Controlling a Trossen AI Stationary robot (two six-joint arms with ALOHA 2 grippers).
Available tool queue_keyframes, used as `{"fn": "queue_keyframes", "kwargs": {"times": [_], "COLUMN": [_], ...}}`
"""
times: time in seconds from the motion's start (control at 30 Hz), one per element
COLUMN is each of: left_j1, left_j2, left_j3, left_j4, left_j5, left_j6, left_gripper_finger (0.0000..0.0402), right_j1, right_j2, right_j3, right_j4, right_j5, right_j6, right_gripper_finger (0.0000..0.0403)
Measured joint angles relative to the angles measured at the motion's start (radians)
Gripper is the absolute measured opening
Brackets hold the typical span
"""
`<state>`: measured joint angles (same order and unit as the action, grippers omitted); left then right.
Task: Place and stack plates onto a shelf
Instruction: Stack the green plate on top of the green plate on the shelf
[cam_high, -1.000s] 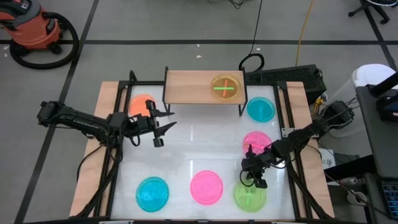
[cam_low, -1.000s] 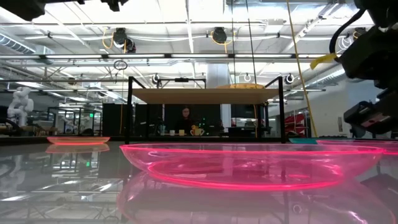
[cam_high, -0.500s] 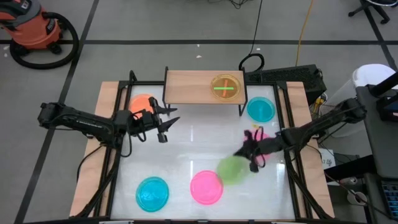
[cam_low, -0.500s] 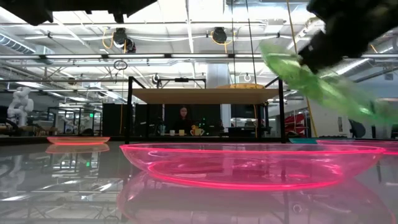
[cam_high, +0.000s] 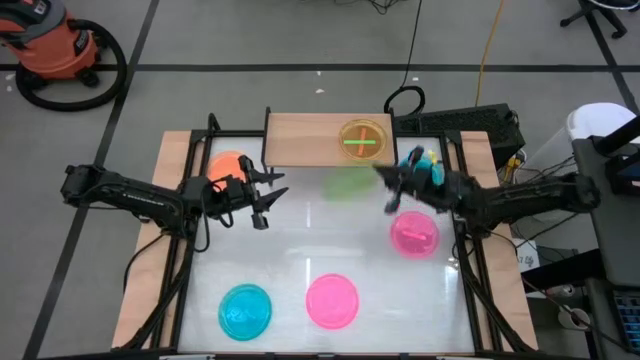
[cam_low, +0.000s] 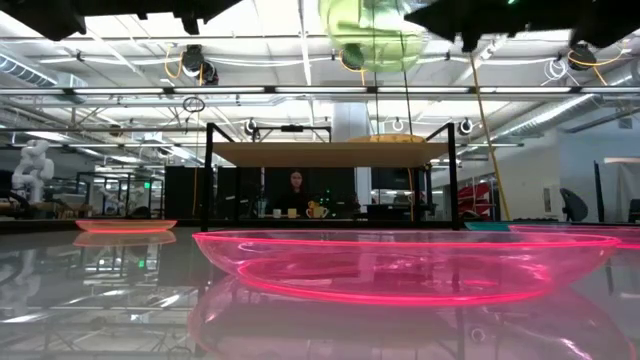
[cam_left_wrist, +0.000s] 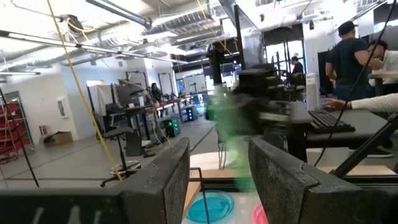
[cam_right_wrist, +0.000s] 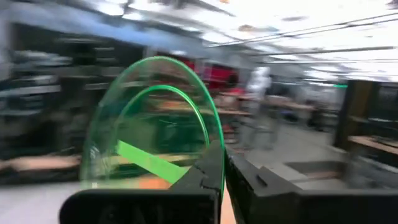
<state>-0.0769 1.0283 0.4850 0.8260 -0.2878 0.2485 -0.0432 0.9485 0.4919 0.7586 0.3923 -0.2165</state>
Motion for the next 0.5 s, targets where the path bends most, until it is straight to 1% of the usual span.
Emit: {"fn": "queue_keyframes", "kwargs": {"times": [0.13,0.17,0.3,0.37,0.5], "left_j1": [0.0,0.0,0.0,0.0,0.0], "left_j2": [0.0,0.0,0.0,0.0,0.0], "left_j3": [0.0,0.0,0.0,0.0,0.0], "left_j4": [0.001,0.001,0.006,0.006,0.005], "left_j5": [0.0,0.0,0.001,0.001,0.001], "left_j6": [0.0,0.0,0.003,0.007,0.008], "left_gripper_finger": [0.017,0.017,0.017,0.017,0.017], "right_j1": [-0.189,-0.239,-0.425,-0.492,-0.568], "right_j2": [0.045,0.056,0.1,0.124,0.161], "right_j3": [0.015,0.019,0.021,0.022,0.021], "right_j4": [-0.007,-0.01,0.022,0.029,-0.019], "right_j5": [-0.004,-0.022,-0.173,-0.228,-0.238], "right_j6": [0.09,0.122,0.315,0.388,0.451], "right_gripper_finger": [0.0,0.0,0.0,0.0,0.0]}}
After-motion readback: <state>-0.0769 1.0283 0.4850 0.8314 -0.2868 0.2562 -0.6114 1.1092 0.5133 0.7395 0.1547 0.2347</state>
